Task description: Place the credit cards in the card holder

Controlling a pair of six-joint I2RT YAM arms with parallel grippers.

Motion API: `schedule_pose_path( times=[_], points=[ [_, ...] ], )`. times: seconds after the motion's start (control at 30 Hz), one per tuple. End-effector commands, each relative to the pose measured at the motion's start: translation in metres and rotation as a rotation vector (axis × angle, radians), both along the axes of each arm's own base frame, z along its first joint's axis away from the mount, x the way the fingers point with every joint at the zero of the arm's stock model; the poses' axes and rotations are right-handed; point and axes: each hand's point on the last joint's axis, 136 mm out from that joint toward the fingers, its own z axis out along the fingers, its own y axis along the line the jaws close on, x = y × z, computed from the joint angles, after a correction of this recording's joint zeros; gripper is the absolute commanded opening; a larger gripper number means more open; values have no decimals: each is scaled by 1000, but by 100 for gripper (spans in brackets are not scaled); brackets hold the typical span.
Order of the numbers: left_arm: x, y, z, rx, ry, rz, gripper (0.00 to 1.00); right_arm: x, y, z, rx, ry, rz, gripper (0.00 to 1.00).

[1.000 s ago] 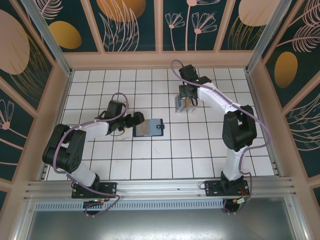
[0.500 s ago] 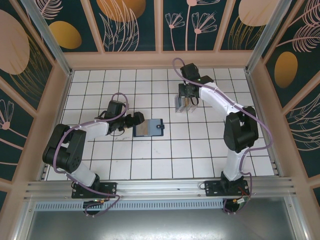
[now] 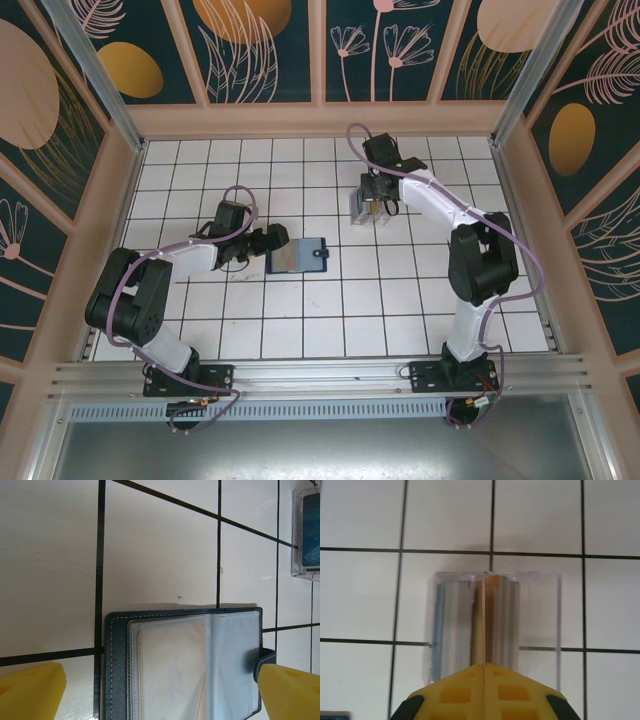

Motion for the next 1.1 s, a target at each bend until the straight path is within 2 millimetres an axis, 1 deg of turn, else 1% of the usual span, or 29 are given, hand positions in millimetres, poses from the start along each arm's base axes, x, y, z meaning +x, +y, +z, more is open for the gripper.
schedule_pose_path(
  times=[0.0, 0.13, 0.3, 0.43, 0.63, 0.77, 0.9, 0.97, 1.07],
  points=[
    [1, -2, 0, -2, -5, -20, 98, 3, -21, 3, -112, -30, -46, 0],
    [2, -2, -2, -6, -7, -15, 98, 2, -24, 5, -168, -39, -45, 0],
    [2, -5, -4, -24, -1, -17, 98, 0, -20, -1, -220, -33, -39, 0],
    [2, -4, -4, -14, -2, -20, 99, 1, -15, -4, -203, -33, -33, 0],
    [0, -3, -6, -14, 0, -18, 99, -1, -12, -17, -228, -13, -24, 0],
    [0, -4, -7, -18, 2, -21, 99, -1, -16, -21, -317, -21, -27, 0],
    [1, -4, -6, -17, 0, -22, 98, 0, -20, -30, -297, -12, -31, 0],
    [1, -4, -5, -16, -2, -20, 98, -1, -20, -35, -263, 5, -34, 0],
    [0, -4, -5, -16, 0, -22, 98, -3, -18, -37, -211, 12, -32, 0]
  ],
)
